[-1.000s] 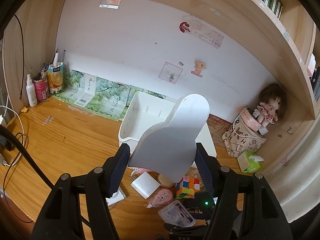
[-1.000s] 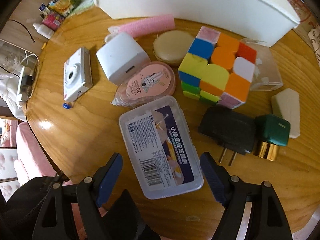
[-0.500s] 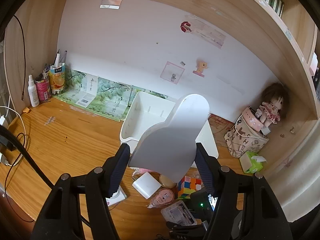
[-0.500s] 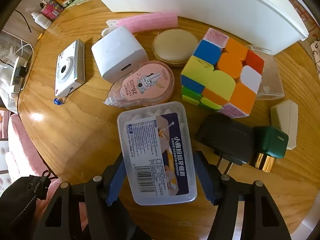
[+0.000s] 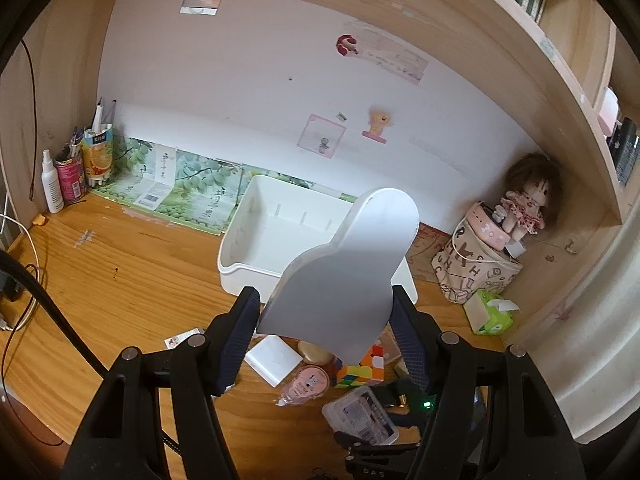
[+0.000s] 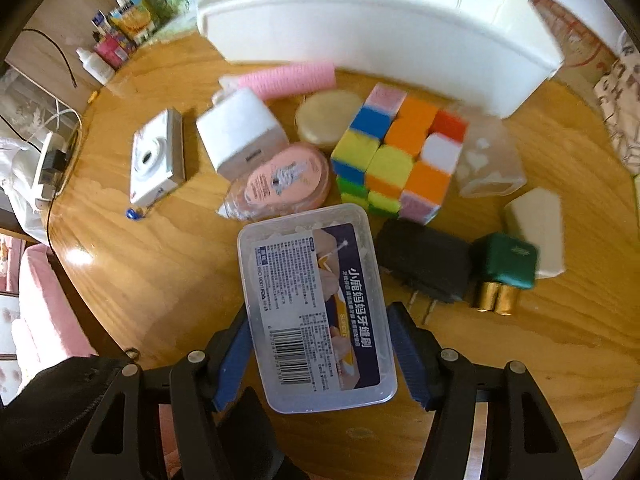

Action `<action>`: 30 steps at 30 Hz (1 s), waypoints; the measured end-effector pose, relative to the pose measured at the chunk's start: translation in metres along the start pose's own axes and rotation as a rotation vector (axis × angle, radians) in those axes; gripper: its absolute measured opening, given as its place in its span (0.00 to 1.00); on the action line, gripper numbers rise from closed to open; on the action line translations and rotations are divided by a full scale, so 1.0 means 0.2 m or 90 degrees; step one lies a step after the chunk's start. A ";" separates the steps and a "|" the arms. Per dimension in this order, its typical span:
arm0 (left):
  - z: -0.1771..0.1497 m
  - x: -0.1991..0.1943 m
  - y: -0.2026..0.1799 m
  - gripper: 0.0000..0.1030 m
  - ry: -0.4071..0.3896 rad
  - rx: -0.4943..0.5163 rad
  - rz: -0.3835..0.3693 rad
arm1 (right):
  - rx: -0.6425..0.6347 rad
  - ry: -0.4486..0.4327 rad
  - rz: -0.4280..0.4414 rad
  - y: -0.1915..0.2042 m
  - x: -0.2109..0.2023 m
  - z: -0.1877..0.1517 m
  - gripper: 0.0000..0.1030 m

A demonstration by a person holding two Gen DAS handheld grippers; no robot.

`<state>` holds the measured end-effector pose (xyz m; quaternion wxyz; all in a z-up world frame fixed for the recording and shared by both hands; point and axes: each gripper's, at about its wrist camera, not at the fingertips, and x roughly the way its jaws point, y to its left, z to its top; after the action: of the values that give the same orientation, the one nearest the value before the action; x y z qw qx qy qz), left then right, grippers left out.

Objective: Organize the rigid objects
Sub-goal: 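Lower both held items into the white bin and open both grippers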

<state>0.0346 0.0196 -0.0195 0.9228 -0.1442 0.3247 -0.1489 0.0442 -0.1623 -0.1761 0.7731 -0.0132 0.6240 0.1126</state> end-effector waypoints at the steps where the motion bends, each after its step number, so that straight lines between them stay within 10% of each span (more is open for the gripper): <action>1: 0.00 0.00 -0.01 0.67 0.000 0.001 -0.003 | 0.002 -0.018 -0.004 -0.01 -0.03 -0.01 0.64; 30: 0.21 0.13 -0.11 0.67 -0.058 0.077 -0.025 | 0.137 -0.407 0.032 -0.23 -0.64 0.21 0.64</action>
<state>0.0777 -0.0033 0.0055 0.9407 -0.1013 0.2696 -0.1793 0.0684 -0.2210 -0.0485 0.9237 0.1198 0.3582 0.0635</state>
